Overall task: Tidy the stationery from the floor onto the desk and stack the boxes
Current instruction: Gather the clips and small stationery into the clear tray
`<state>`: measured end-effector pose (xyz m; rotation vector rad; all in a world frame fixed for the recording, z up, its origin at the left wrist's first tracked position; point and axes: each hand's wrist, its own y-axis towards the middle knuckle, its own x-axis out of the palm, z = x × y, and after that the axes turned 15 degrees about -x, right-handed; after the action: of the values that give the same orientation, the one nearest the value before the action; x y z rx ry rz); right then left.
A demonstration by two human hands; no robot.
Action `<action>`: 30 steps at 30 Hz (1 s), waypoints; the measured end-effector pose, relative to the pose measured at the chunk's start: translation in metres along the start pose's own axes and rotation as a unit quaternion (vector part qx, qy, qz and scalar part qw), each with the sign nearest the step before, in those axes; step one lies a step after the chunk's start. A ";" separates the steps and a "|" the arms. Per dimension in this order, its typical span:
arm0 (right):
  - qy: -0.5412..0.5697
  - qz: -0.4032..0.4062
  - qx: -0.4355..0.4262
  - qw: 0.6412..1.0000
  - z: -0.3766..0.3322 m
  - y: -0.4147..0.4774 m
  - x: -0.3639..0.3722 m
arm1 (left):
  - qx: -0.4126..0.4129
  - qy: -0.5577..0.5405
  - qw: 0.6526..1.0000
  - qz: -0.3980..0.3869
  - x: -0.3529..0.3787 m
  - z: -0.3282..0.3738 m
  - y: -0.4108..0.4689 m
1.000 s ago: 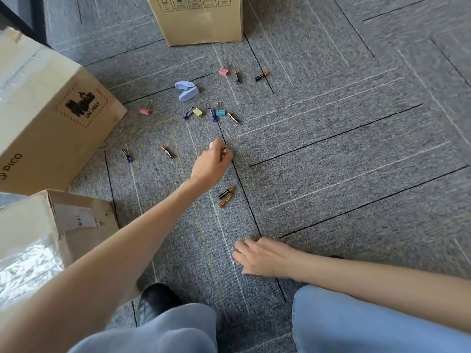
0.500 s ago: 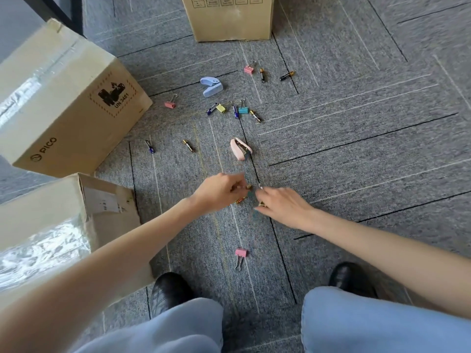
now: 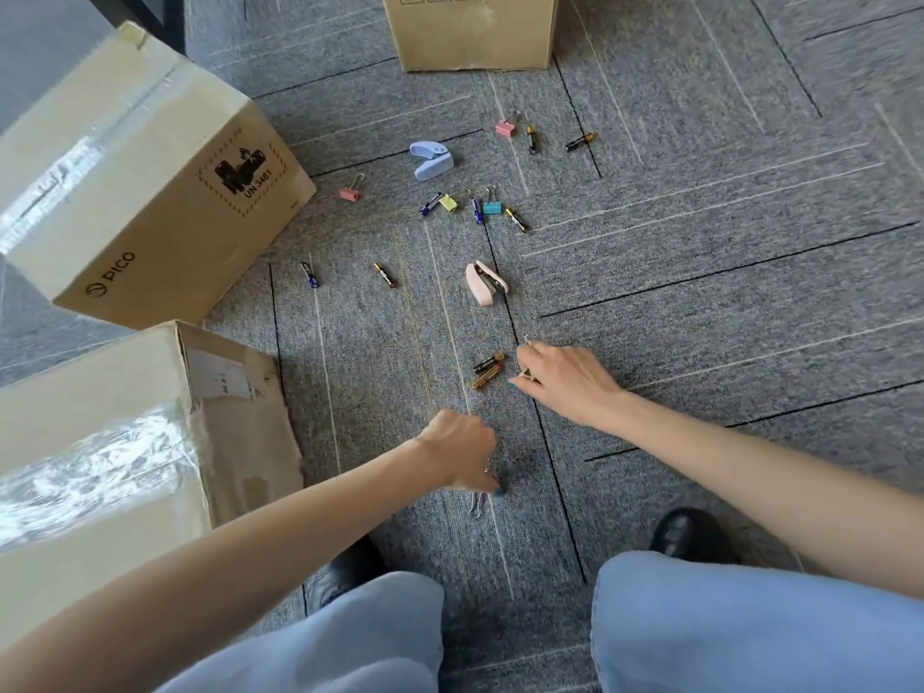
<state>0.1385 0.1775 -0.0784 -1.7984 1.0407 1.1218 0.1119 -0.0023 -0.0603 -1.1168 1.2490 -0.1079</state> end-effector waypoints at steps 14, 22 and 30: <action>0.051 0.073 0.047 0.995 0.046 0.063 -0.063 | -0.045 -0.224 0.973 0.022 -0.117 -0.083 0.051; 0.103 0.149 0.090 0.979 0.062 0.109 -0.217 | -0.159 -0.321 0.925 0.128 -0.252 -0.154 0.015; 0.143 0.200 0.112 0.963 0.022 0.115 -0.425 | -0.206 -0.390 0.879 0.181 -0.400 -0.197 -0.095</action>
<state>-0.0924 0.2560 0.2884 -1.6371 1.6927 0.9367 -0.1498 0.0749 0.3051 -1.0904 0.7228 0.8575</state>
